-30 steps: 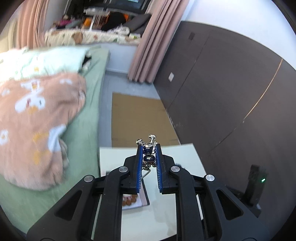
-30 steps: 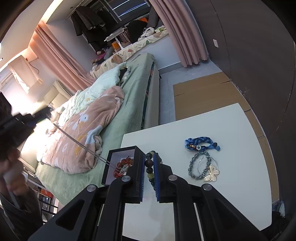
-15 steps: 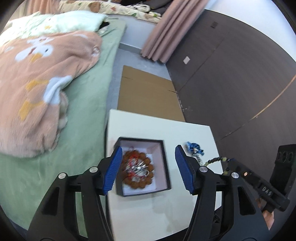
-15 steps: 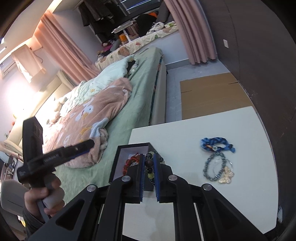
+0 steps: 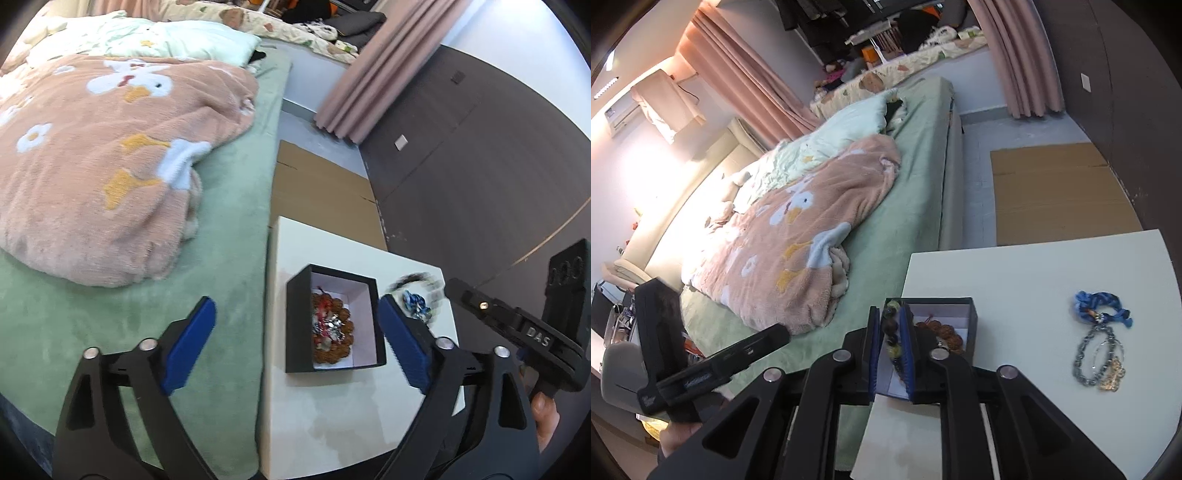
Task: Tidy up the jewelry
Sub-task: 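Lower the chain into the black box with the left tool while the right drops the dark bracelet in, then move the right tool to the gold butterfly pendant and close on it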
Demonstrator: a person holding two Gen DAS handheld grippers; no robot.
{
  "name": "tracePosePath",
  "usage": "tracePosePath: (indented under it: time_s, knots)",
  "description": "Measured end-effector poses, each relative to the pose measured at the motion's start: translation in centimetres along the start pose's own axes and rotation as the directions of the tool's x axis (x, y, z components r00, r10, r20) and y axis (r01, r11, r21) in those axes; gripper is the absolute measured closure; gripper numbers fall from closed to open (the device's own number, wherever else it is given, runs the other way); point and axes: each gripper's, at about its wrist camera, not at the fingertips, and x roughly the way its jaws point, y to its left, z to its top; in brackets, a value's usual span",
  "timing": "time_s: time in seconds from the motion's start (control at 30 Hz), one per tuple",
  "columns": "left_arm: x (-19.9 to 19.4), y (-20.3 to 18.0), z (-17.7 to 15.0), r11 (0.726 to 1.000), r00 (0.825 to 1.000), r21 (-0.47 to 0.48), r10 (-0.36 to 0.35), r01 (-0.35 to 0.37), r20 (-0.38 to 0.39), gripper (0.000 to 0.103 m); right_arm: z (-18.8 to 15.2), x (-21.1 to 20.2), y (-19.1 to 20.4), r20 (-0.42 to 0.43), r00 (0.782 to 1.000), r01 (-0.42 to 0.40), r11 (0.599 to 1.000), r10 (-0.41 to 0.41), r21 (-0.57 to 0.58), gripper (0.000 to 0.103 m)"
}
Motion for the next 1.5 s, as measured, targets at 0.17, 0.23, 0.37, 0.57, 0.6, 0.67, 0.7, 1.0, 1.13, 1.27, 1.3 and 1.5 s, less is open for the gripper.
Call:
tracePosePath:
  time_s: [0.17,0.23,0.37,0.57,0.6,0.67,0.7,1.0,1.13,1.27,1.3,1.5]
  knots:
    - [-0.3,0.6,-0.1,1.0,1.0,-0.006,0.01,-0.01,0.006,0.01,-0.2,-0.5,-0.4,0.033,0.999,0.015,1.0,-0.015,0.011,0.038]
    - [-0.1,0.7,-0.3,1.0,1.0,-0.009,0.009,-0.009,0.002,0.01,-0.6,-0.8,-1.3,0.024,1.0,0.016,0.999,-0.017,0.031,0.038]
    - [0.3,-0.1,-0.6,1.0,1.0,-0.001,-0.003,0.003,-0.004,0.01,-1.5,-2.4,-4.1,0.027,0.998,0.06,0.995,-0.062,0.081,0.038]
    - [0.7,-2.9,-1.3,0.998,0.999,0.056,-0.029,0.03,-0.022,0.01,-2.9,-5.8,-8.1,0.041,0.99,0.13,0.983,-0.137,0.133,0.031]
    - [0.8,-3.4,-1.3,0.997,0.999,0.064,-0.03,0.031,-0.025,0.01,-3.2,-6.4,-8.8,0.046,0.988,0.139,0.98,-0.147,0.144,0.03]
    - [0.9,-4.5,-1.6,0.996,0.999,0.08,-0.039,0.041,-0.026,0.01,-3.6,-7.5,-10.2,0.052,0.985,0.152,0.974,-0.163,0.168,0.029]
    - [1.0,-4.9,-1.6,0.995,0.999,0.086,-0.042,0.045,-0.028,0.01,-3.9,-7.9,-10.8,0.053,0.984,0.16,0.971,-0.172,0.177,0.029]
    - [3.2,-9.2,-2.9,0.986,0.995,0.152,-0.062,0.074,-0.082,0.01,-5.5,-10.3,-15.8,0.063,0.977,0.18,0.946,-0.204,0.271,0.028]
    - [4.3,-11.3,-3.6,0.978,0.991,0.188,-0.075,0.094,-0.108,0.01,-6.2,-10.7,-18.1,0.06,0.973,0.195,0.93,-0.224,0.312,0.026]
    - [5.9,-13.5,-4.3,0.968,0.985,0.226,-0.08,0.113,-0.15,0.019,-7.1,-10.2,-20.3,0.058,0.972,0.195,0.915,-0.229,0.353,0.023]
    - [6.4,-14.1,-4.4,0.965,0.983,0.235,-0.082,0.12,-0.167,0.021,-7.5,-9.9,-20.9,0.055,0.973,0.191,0.911,-0.226,0.366,0.023]
    - [9.1,-16.2,-5.2,0.953,0.97,0.271,-0.068,0.133,-0.234,0.043,-9.1,-7.2,-23.9,0.018,0.983,0.158,0.884,-0.184,0.44,0.062]
